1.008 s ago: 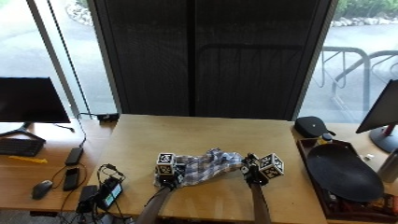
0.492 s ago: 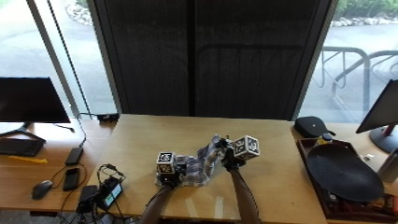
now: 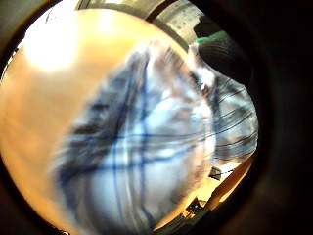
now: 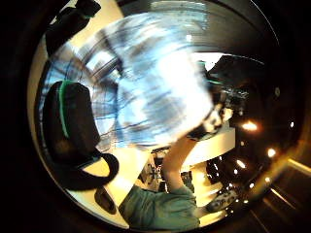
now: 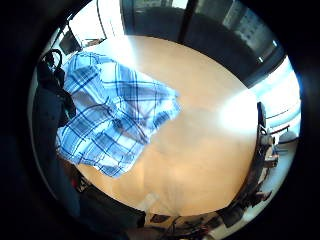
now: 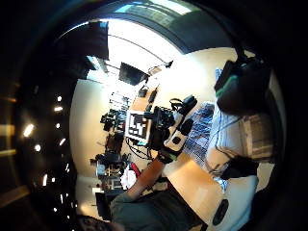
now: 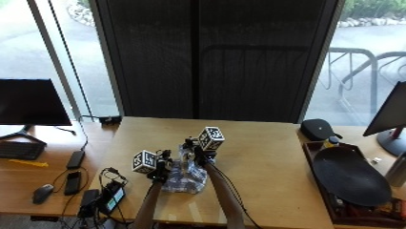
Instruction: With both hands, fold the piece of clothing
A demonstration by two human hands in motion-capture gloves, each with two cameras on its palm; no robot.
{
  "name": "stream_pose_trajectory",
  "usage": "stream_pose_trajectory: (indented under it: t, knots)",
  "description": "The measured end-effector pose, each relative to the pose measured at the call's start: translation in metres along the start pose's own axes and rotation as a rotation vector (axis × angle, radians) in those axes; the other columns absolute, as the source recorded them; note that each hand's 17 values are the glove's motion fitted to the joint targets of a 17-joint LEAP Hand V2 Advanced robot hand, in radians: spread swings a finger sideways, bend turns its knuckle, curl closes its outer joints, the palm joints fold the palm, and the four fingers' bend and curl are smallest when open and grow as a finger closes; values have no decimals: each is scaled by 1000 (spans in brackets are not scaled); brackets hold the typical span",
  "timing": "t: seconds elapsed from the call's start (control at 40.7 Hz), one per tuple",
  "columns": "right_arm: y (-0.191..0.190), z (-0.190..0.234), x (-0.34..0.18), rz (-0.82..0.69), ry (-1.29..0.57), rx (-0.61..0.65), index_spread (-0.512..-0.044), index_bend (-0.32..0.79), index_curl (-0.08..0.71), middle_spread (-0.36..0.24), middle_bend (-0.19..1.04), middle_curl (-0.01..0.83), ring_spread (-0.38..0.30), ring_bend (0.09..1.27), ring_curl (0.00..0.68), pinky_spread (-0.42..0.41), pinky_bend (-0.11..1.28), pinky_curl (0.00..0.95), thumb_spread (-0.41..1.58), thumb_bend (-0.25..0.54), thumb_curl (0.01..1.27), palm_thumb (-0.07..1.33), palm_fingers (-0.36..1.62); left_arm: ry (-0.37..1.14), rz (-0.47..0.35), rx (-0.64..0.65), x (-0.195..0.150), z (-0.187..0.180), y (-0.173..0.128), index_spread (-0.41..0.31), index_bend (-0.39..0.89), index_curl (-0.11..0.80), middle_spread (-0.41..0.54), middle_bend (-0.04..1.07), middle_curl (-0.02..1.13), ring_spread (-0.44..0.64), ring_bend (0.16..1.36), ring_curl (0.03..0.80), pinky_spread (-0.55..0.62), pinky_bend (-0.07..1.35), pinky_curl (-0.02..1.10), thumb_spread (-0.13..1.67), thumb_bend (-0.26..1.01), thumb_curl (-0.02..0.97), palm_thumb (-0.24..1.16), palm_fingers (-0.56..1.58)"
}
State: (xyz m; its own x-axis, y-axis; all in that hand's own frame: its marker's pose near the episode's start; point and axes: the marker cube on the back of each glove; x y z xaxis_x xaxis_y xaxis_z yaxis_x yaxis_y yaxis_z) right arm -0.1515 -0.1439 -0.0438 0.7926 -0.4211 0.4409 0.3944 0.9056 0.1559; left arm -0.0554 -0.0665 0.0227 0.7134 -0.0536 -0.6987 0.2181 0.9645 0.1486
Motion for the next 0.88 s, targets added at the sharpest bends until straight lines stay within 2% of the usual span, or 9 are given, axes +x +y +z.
stream_pose_trajectory:
  t: [0.074, 0.221, 0.418, 0.492, 0.516, 0.614, 0.762, 0.811, 0.885]
  knots:
    - [-5, 15, -11, -36, -37, -24, -335, 76, 405, -257, 149, 270, -320, 423, 421, -322, 604, 366, 508, -31, 720, 1114, 1068, -77, 51, 82, 5, -21, -10, -151, 165, 399, -41, 228, 386, 156, 437, 329, 232, 378, 396, 1552, 173, 295, 457, 572]
    - [-7, 42, -20, -55, -63, -22, -337, -66, 296, -243, 139, 281, -319, 533, 450, -322, 731, 397, 603, -37, 698, 1066, 972, -145, 23, 133, -8, -41, -26, -160, 152, 393, -72, 231, 403, 99, 436, 336, 197, 364, 401, 1566, 222, 327, 557, 614]
    - [19, 29, -8, 0, 9, -11, -339, 19, 205, -227, 162, 298, -304, 584, 451, -297, 798, 407, 756, -31, 657, 1020, 903, -363, 85, 112, 0, -35, -24, -164, 145, 383, -89, 219, 415, 68, 420, 340, 174, 345, 405, 1565, 241, 345, 600, 625]
    - [33, 18, 15, 86, 174, -24, -329, 112, 222, -211, 202, 319, -237, 526, 442, -198, 699, 386, 920, -23, 634, 962, 802, -481, 122, 78, 9, -24, -22, -165, 156, 384, -92, 217, 419, 70, 410, 339, 184, 320, 401, 1563, 243, 349, 607, 610]
    - [36, 16, 26, 110, 225, -42, -326, 81, 217, -209, 188, 320, -247, 552, 453, -213, 733, 405, 926, -20, 629, 967, 838, -535, 138, 64, 11, -19, -21, -165, 152, 383, -93, 215, 420, 69, 411, 341, 181, 322, 405, 1561, 242, 348, 606, 616]
    - [45, 7, 68, 175, 381, -120, -324, 161, 251, -188, 200, 337, -147, 418, 420, -45, 615, 374, 1116, -63, 580, 800, 637, -714, 188, 23, 23, -2, -20, -169, 165, 386, -99, 205, 421, 67, 403, 339, 200, 280, 394, 1557, 248, 354, 625, 598]
    - [61, -26, 107, 343, 543, -115, -330, 157, 268, -157, 176, 337, -65, 346, 398, 93, 602, 360, 1272, -44, 510, 618, 526, -793, 206, -28, 35, 14, -20, -169, 159, 387, -99, 186, 420, 72, 402, 341, 224, 251, 390, 1549, 246, 356, 630, 581]
    - [66, -39, 117, 395, 598, -76, -328, 101, 249, -139, 163, 330, -12, 290, 375, 145, 628, 362, 1308, -46, 485, 558, 362, -816, 216, -37, 39, 19, -22, -166, 159, 387, -94, 178, 416, 79, 399, 340, 241, 238, 386, 1546, 244, 356, 628, 551]
    - [73, -55, 128, 457, 662, -22, -328, 107, 245, -123, 177, 331, 26, 271, 364, 186, 636, 358, 1360, -20, 463, 535, 313, -867, 282, 85, 51, 17, -39, -164, 154, 386, -91, 176, 414, 85, 405, 342, 253, 235, 386, 1542, 237, 352, 620, 542]
